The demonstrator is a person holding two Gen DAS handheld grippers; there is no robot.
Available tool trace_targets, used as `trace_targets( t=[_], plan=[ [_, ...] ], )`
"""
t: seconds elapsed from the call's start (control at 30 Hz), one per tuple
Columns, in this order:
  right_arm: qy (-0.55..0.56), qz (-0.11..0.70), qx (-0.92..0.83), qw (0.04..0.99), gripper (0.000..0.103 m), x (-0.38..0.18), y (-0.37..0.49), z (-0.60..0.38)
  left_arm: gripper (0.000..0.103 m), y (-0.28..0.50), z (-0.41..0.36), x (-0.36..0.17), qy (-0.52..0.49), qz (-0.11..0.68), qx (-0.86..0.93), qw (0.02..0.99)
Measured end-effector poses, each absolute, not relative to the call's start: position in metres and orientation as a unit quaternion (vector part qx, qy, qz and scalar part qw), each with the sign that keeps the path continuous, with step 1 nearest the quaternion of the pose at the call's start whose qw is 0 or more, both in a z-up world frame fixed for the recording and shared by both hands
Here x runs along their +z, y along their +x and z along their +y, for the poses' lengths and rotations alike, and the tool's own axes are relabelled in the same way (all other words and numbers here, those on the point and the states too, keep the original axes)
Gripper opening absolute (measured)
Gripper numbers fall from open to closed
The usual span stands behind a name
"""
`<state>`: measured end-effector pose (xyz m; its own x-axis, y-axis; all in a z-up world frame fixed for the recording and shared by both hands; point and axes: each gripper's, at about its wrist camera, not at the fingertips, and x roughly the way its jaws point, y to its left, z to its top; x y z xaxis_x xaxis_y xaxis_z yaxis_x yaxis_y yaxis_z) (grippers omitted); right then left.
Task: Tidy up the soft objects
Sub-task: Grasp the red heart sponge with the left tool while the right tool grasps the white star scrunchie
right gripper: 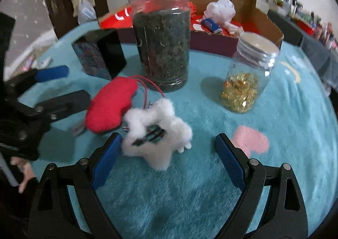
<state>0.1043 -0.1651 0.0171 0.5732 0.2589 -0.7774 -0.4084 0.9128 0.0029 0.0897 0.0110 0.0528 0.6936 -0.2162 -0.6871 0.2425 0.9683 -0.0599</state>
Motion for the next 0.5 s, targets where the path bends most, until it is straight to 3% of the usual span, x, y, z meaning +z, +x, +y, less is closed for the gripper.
trace_targets(
  t=[0.33,0.43,0.5],
  plan=[
    [-0.018,0.424,0.164,0.891,0.09,0.023,0.109,-0.223,0.102,0.101,-0.012,0.045,0.034,0.39,-0.163,0.906],
    [-0.023,0.426,0.193,0.884,0.09,0.025,0.117,-0.223,0.092,0.106,-0.024,0.041,0.051,0.399,-0.17,0.899],
    [-0.038,0.428,0.204,0.88,0.09,0.023,0.121,-0.218,0.077,0.107,-0.03,0.037,0.05,0.409,-0.188,0.892]
  ],
)
